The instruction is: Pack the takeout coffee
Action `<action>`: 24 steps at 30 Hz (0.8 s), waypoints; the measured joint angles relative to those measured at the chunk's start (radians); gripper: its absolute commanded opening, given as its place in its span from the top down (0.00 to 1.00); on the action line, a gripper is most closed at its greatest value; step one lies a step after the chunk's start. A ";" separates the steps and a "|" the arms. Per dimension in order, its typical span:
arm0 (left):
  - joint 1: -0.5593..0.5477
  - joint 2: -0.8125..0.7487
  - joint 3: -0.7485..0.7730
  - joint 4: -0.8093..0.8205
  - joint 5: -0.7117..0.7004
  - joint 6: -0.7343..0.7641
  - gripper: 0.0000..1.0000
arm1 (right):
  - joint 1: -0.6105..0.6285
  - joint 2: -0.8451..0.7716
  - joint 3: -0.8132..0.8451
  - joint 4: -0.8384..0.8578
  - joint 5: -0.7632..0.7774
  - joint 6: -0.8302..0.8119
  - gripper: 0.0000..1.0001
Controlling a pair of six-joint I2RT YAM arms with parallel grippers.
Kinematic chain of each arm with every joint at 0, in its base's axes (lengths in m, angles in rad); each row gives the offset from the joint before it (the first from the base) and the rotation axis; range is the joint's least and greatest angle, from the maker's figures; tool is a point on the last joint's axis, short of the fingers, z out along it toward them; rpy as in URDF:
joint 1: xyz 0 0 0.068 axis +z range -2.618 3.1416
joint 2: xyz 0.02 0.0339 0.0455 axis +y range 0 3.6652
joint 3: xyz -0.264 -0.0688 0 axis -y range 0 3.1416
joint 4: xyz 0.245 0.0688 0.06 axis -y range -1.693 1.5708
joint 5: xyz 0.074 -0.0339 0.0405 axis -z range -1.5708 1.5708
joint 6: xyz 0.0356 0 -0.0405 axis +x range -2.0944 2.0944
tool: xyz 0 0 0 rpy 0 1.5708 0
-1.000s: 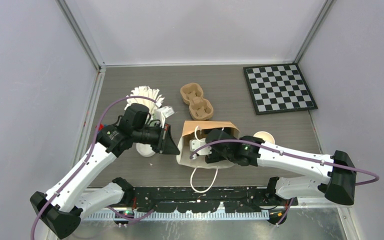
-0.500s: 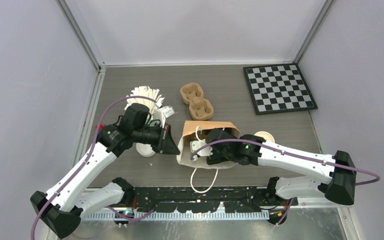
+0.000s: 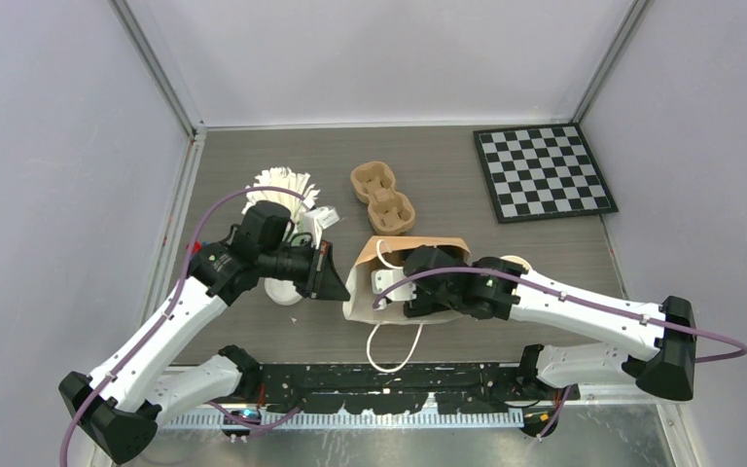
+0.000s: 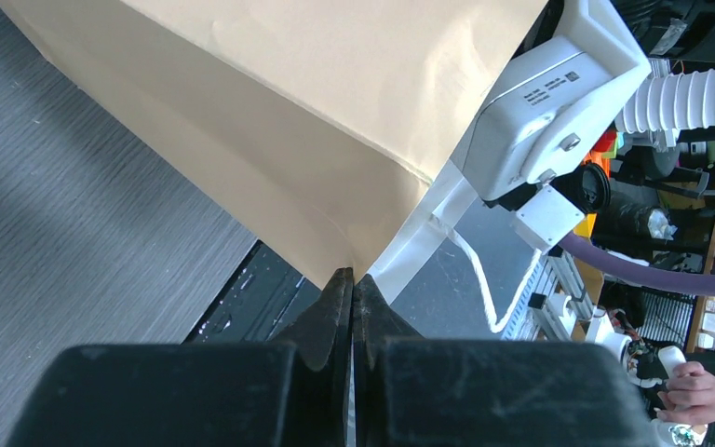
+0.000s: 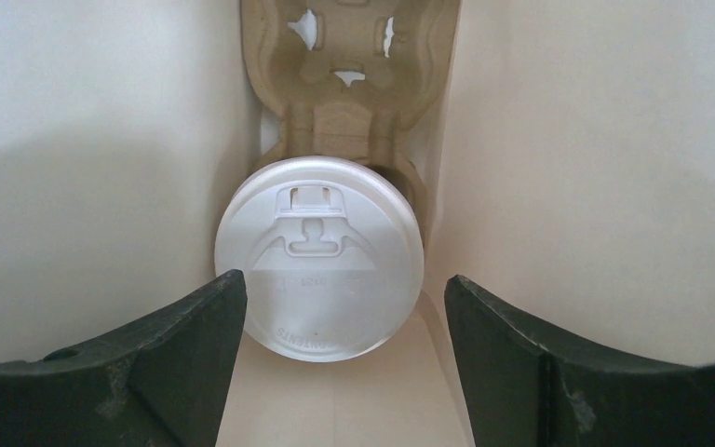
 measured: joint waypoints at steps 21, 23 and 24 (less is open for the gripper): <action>0.000 0.000 0.006 -0.001 0.000 0.000 1.00 | 0.028 0.046 0.059 -0.003 -0.051 0.063 0.64; 0.000 0.000 0.006 -0.001 0.000 0.000 1.00 | 0.028 0.046 0.058 0.007 -0.059 0.070 0.69; 0.000 0.000 0.006 -0.001 0.000 0.000 1.00 | 0.028 0.046 0.056 0.020 -0.062 0.071 0.70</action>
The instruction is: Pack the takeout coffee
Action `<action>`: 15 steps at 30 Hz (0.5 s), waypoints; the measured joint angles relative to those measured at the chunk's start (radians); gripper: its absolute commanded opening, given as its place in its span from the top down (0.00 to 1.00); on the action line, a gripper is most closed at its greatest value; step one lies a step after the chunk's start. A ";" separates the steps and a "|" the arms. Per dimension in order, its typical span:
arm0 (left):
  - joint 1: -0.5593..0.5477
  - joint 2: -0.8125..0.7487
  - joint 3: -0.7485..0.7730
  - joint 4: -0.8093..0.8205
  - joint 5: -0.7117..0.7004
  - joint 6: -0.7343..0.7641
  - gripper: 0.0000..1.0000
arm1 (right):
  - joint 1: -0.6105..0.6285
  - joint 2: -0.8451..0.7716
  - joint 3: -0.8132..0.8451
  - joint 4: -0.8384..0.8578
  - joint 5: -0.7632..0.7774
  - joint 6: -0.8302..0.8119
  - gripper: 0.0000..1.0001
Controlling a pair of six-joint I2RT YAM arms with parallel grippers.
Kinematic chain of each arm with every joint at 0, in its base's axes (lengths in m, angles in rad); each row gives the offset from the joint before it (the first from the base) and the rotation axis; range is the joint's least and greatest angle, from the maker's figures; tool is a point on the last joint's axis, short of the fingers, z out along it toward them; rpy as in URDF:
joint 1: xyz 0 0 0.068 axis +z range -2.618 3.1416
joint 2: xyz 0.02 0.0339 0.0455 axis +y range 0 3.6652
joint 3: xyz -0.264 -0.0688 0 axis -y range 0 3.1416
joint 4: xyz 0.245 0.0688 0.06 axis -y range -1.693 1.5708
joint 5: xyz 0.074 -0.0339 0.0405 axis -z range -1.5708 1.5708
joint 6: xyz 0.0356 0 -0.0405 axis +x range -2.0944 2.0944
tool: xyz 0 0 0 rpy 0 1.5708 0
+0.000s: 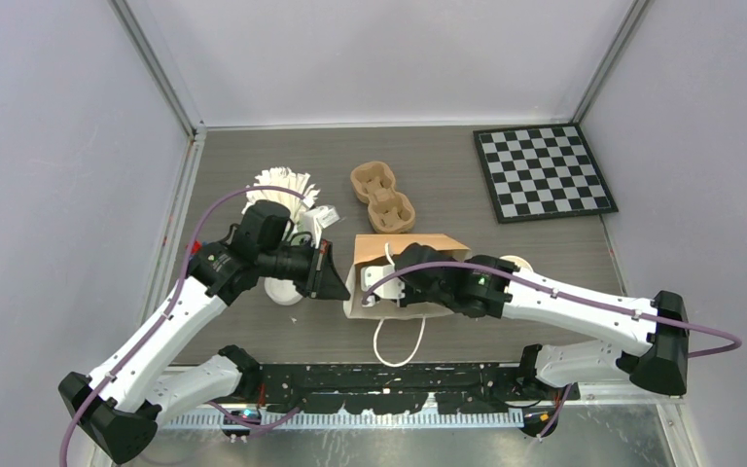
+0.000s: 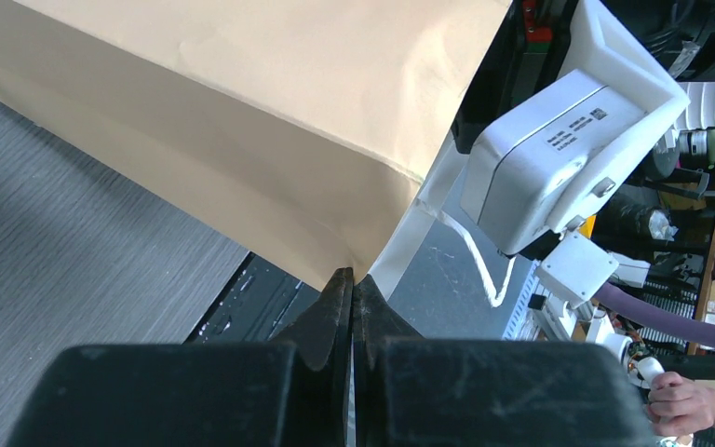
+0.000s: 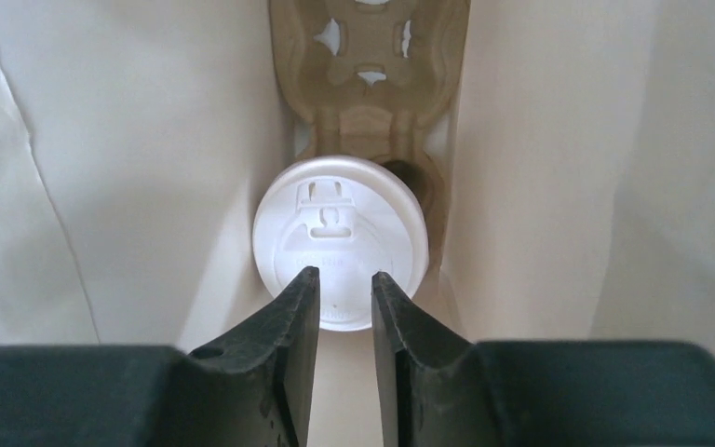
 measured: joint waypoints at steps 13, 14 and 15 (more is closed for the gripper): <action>0.000 0.000 0.001 -0.002 0.000 0.000 1.00 | -0.008 0.020 -0.114 0.182 0.002 -0.028 0.76; 0.000 0.000 0.001 -0.002 0.000 0.000 1.00 | -0.012 0.021 -0.122 0.195 0.004 -0.031 0.76; 0.000 0.000 0.001 -0.002 0.000 0.000 1.00 | -0.017 0.022 -0.130 0.207 0.005 -0.032 0.76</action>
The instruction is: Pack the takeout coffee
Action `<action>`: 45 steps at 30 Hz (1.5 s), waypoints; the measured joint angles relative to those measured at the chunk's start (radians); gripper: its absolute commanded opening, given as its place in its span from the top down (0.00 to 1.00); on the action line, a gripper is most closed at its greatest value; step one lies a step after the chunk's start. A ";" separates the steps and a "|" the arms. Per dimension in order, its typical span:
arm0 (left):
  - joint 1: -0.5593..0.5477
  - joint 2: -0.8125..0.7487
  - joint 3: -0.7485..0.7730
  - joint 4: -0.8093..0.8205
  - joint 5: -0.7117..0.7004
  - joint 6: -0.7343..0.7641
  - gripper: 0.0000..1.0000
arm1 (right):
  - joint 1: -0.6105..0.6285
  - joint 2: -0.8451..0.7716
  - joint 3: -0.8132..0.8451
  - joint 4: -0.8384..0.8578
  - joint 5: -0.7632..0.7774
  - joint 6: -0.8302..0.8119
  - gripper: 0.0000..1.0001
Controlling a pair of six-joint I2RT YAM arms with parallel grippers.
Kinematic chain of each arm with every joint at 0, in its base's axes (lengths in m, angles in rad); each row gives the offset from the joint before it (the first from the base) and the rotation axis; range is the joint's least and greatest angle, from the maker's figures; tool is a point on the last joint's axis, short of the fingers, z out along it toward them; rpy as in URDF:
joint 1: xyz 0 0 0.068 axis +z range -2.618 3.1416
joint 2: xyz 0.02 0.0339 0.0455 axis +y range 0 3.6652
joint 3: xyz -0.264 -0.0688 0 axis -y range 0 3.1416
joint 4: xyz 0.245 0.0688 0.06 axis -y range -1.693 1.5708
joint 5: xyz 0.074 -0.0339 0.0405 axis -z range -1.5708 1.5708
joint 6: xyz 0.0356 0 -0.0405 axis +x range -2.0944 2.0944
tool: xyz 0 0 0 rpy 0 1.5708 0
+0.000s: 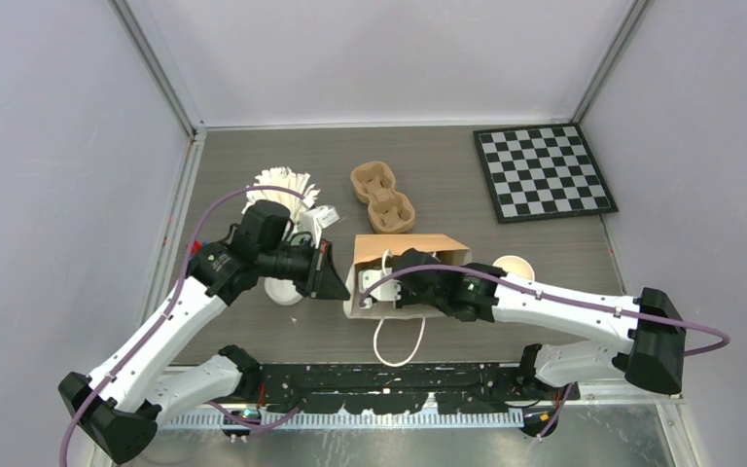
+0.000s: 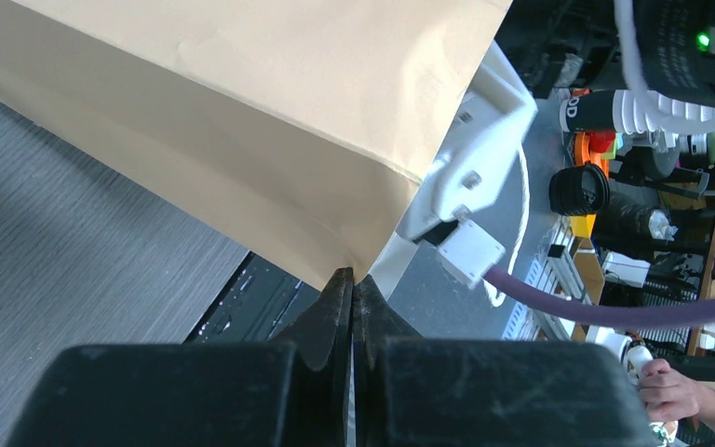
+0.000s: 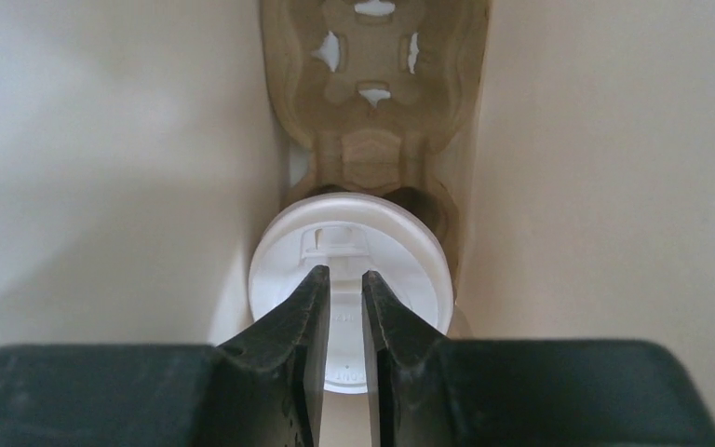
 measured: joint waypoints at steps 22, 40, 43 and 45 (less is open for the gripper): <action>0.000 0.000 0.002 0.000 0.002 0.000 1.00 | -0.092 0.015 -0.052 0.104 0.036 0.005 0.77; 0.000 0.000 0.002 0.001 0.001 0.000 1.00 | -0.096 0.024 -0.085 0.179 0.113 0.014 0.77; 0.000 0.000 0.002 0.001 0.001 0.000 1.00 | -0.096 0.024 -0.093 0.195 0.125 0.017 0.77; 0.000 0.000 0.002 0.001 0.001 0.000 1.00 | -0.096 0.025 -0.094 0.199 0.131 0.019 0.76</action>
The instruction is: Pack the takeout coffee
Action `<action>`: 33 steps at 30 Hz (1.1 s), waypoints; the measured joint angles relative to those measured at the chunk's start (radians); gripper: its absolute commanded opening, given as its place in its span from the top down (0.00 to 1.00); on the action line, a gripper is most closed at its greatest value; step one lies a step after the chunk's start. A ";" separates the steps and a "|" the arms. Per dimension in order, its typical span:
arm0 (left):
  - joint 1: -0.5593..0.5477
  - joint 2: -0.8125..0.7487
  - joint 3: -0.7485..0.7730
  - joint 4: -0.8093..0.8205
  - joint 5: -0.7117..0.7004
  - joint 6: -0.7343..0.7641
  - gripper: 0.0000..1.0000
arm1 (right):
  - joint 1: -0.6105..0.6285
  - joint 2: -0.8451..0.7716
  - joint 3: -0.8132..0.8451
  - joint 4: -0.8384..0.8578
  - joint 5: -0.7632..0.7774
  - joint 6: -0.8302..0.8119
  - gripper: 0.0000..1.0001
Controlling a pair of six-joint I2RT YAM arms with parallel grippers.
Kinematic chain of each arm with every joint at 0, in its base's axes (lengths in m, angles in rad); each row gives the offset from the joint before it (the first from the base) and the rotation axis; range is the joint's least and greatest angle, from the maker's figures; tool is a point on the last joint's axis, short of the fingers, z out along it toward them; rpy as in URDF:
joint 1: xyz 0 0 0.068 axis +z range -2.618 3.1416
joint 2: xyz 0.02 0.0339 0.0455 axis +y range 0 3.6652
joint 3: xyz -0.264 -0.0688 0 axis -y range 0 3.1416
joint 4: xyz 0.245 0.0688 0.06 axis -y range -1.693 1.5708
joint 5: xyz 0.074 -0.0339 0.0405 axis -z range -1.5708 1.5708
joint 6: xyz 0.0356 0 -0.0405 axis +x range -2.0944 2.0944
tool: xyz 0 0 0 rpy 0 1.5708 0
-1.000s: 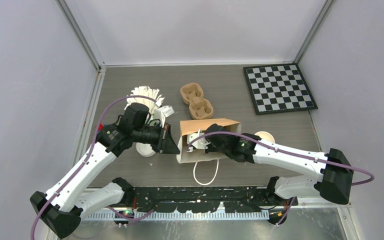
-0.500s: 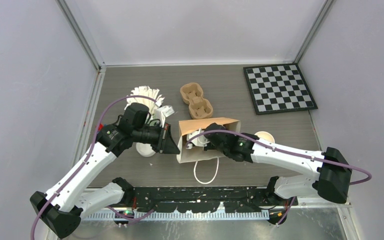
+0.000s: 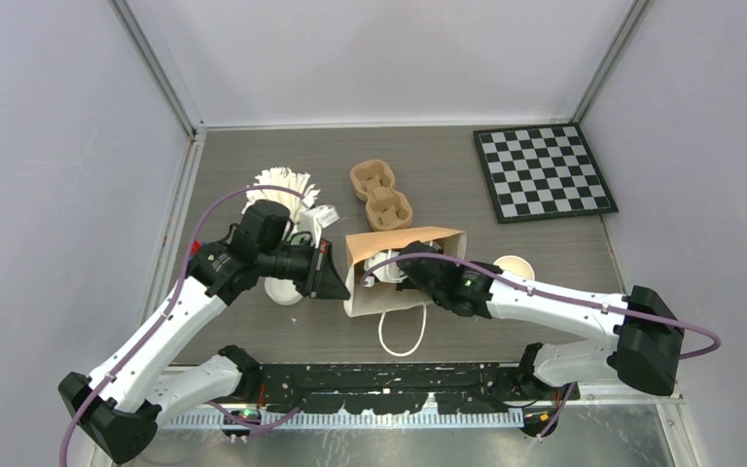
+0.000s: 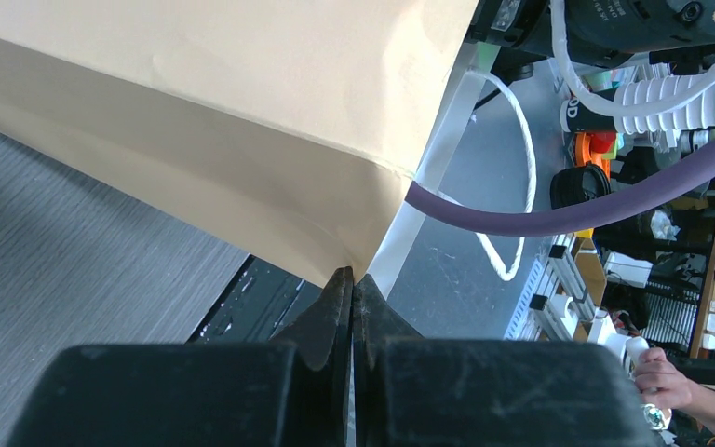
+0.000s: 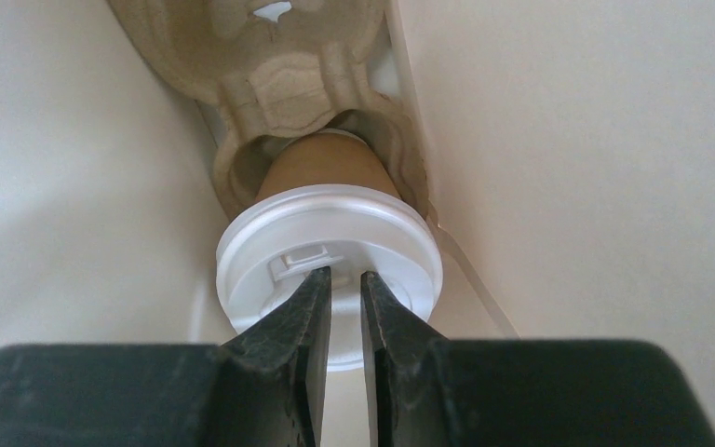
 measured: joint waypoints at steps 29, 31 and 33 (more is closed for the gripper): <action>0.000 0.018 0.018 -0.002 0.001 -0.005 1.00 | -0.011 -0.114 -0.001 -0.100 -0.049 0.065 0.75; 0.000 0.019 0.020 -0.002 0.001 -0.005 1.00 | -0.011 -0.114 -0.001 -0.098 -0.057 0.066 0.75; 0.000 0.019 0.020 -0.002 0.001 -0.005 1.00 | -0.011 -0.112 -0.001 -0.096 -0.062 0.066 0.75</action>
